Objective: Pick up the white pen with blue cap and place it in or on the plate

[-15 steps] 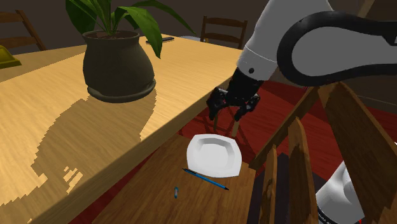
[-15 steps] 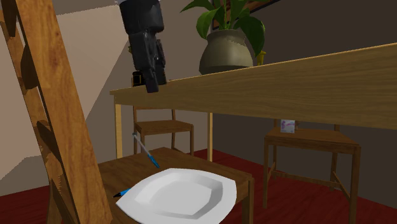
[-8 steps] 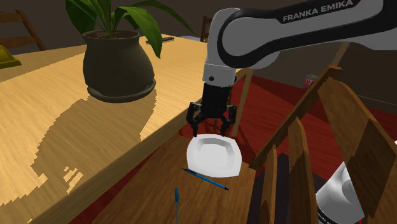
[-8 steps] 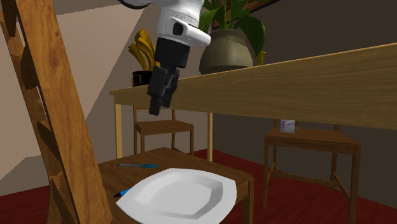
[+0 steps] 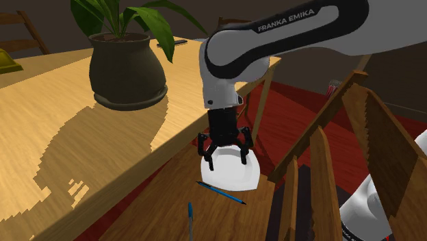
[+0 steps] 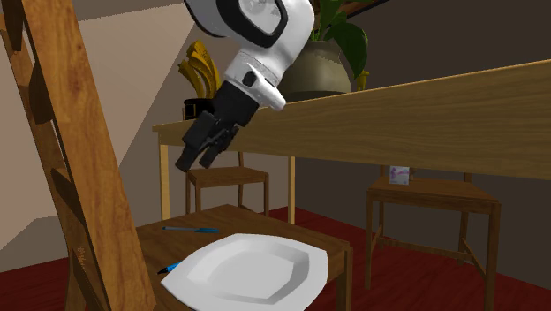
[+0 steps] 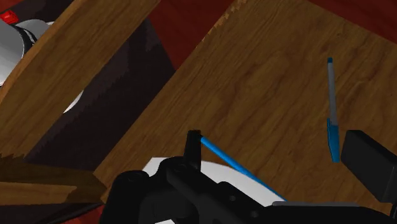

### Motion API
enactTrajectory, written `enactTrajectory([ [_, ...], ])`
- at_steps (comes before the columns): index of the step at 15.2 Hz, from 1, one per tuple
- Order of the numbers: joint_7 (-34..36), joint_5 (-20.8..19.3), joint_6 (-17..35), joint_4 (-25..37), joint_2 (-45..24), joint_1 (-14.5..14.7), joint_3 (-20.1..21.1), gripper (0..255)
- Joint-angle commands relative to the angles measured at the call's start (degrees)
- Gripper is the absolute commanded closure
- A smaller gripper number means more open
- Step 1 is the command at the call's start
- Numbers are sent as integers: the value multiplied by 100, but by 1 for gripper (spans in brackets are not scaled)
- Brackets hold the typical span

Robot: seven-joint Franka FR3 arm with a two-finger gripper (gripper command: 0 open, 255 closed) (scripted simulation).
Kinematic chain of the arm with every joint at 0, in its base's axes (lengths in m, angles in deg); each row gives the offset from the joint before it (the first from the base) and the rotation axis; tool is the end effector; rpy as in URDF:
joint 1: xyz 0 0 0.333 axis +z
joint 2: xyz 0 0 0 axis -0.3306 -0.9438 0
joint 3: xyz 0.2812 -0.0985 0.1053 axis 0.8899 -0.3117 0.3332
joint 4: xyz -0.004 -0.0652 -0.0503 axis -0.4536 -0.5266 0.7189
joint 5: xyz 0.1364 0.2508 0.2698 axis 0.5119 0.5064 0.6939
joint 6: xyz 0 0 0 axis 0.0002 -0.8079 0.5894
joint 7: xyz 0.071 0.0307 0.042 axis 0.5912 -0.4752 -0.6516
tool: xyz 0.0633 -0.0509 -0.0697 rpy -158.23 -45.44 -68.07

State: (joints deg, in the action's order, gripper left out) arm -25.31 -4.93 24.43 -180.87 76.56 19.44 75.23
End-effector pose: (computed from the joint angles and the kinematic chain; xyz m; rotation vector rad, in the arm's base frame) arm 0.4006 0.2489 0.4252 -2.8403 0.7015 0.9040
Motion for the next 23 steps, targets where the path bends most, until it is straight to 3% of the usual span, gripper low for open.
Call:
enactTrajectory([
  [1,126,10,678,-361,258,147,189,0],
  [5,783,-164,2400,-1125,649,478,815,0],
  [8,1608,-672,3743,-1521,590,584,1434,0],
  [10,2477,-1423,4613,-1688,347,555,1878,0],
  [12,3769,-2744,5338,-1748,-68,301,2415,0],
  [20,4708,-4058,5849,-1761,-939,-41,2637,0],
  [23,4718,-4072,5847,-1761,-945,-117,2712,0],
])
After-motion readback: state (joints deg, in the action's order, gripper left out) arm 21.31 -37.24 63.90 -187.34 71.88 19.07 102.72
